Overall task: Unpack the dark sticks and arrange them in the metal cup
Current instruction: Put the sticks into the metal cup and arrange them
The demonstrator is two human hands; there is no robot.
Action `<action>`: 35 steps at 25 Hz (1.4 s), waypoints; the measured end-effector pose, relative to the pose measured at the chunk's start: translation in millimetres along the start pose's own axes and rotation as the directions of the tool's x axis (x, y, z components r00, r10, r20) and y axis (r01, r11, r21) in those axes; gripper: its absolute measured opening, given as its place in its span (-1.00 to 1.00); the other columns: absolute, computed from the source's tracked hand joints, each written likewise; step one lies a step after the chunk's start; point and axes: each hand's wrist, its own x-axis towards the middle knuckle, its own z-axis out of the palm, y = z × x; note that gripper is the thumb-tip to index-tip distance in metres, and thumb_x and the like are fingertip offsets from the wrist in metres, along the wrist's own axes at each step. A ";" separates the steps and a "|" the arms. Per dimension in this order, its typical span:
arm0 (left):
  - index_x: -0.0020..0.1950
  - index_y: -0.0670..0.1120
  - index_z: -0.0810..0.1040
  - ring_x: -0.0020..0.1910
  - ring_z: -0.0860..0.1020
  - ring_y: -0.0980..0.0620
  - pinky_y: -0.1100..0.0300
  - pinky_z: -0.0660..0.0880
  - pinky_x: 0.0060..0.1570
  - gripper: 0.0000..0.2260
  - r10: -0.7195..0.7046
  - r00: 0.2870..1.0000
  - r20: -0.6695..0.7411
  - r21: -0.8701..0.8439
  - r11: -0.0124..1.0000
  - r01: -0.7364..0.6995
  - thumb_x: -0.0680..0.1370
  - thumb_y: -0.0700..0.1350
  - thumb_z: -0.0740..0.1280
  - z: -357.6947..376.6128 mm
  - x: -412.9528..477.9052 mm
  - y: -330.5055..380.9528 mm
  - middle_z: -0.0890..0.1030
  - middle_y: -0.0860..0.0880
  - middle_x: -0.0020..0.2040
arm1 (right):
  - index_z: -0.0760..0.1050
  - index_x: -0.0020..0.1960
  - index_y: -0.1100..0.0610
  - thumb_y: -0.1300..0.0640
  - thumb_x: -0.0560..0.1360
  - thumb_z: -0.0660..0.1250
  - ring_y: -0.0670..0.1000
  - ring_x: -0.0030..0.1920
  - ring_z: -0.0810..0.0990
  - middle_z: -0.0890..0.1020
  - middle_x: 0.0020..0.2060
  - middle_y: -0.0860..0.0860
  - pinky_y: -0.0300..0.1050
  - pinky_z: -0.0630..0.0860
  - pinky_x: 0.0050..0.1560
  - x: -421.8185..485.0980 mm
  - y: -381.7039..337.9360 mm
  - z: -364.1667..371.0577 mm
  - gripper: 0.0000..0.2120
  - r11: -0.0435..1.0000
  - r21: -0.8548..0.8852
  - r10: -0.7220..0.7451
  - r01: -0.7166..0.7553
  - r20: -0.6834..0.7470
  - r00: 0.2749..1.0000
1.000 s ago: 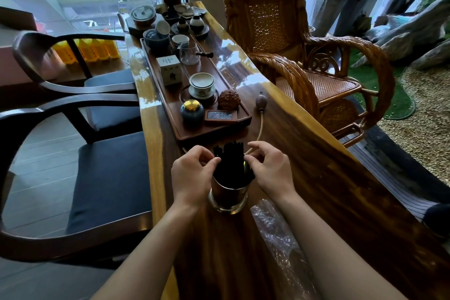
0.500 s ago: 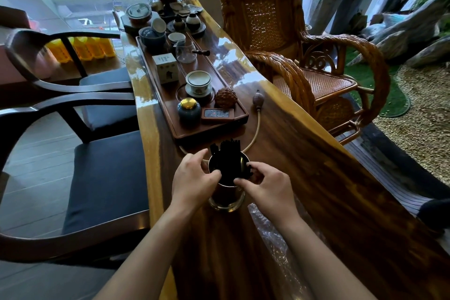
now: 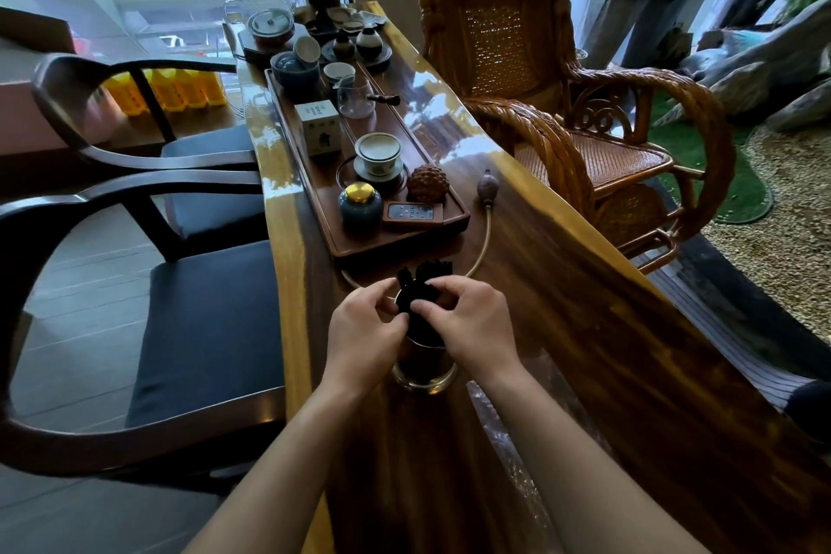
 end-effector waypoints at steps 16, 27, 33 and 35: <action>0.37 -0.12 0.55 0.02 0.60 0.04 0.23 0.52 -0.06 -0.52 -0.082 0.989 -0.121 0.138 0.985 0.098 0.53 0.08 0.44 5.7 -7.9 10.5 0.65 -0.06 0.07 | 0.56 0.32 0.10 -0.06 0.56 0.37 0.04 0.10 0.56 0.59 0.04 0.00 -0.10 0.53 0.02 -9.5 33.5 -10.9 -0.61 0.947 -0.322 -0.031 -0.010 -0.121 0.992; 0.63 -0.16 0.00 0.60 0.02 -0.12 -0.07 0.11 0.53 -0.37 -0.223 0.957 0.188 0.323 0.934 0.154 0.62 0.00 0.12 25.7 -8.3 30.2 0.10 -0.14 0.62 | 0.24 0.57 0.05 -0.08 0.62 0.22 0.14 0.55 0.10 0.23 0.57 0.06 0.15 0.22 0.50 2.3 28.2 -1.3 -0.44 0.924 -0.381 0.075 -0.022 0.126 0.989; 0.63 -0.15 0.03 0.59 0.08 -0.10 -0.04 0.11 0.54 -0.36 -0.192 0.968 0.160 0.249 0.957 0.148 0.60 -0.04 0.18 20.6 -14.7 18.5 0.19 -0.13 0.61 | 0.18 0.59 0.11 -0.06 0.64 0.22 0.12 0.54 0.15 0.27 0.56 0.03 0.10 0.22 0.52 4.8 33.2 -4.5 -0.41 0.943 -0.332 0.065 -0.016 0.135 0.989; 0.62 -0.15 0.11 0.55 0.20 -0.11 -0.01 0.22 0.48 -0.40 -0.152 0.984 0.094 0.231 0.965 0.127 0.63 0.00 0.19 24.1 -14.9 18.6 0.30 -0.13 0.55 | 0.22 0.58 0.14 -0.05 0.64 0.23 0.13 0.49 0.22 0.35 0.50 0.06 0.04 0.27 0.47 5.7 32.3 -3.9 -0.43 0.941 -0.340 0.050 -0.009 0.112 0.992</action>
